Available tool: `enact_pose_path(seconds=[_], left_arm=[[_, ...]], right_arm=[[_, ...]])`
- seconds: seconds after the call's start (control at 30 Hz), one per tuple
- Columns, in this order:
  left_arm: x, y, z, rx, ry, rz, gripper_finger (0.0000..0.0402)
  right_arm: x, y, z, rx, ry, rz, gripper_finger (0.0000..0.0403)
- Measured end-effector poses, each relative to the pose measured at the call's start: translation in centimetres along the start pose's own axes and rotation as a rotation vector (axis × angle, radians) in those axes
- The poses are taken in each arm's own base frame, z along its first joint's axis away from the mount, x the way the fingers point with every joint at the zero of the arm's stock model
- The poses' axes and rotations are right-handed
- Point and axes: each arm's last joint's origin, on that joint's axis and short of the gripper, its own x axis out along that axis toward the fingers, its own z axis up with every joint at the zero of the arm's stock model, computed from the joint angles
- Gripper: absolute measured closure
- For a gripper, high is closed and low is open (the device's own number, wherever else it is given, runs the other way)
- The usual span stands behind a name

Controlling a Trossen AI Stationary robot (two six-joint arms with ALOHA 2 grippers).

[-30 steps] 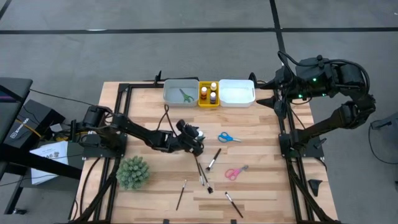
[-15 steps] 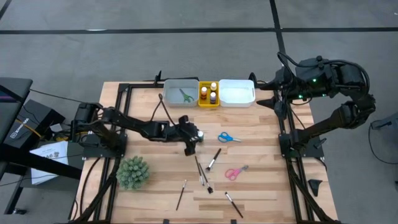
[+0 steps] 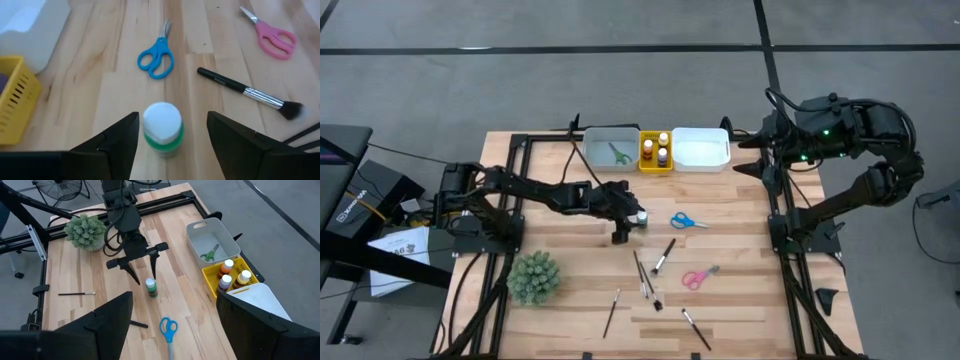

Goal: Pick & Place Paint Supplies
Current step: Put the green paint bottle into the yellow bin

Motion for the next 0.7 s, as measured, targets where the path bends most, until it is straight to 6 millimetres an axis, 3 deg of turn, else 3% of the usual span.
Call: enact_pose_path(seconds=[0.7], left_arm=[[0.15, 0.65, -0.08, 0.02, -0.007, -0.021, 0.0181]], right_arm=[[0.0, -0.03, -0.14, -0.013, 0.015, -0.003, 0.012]])
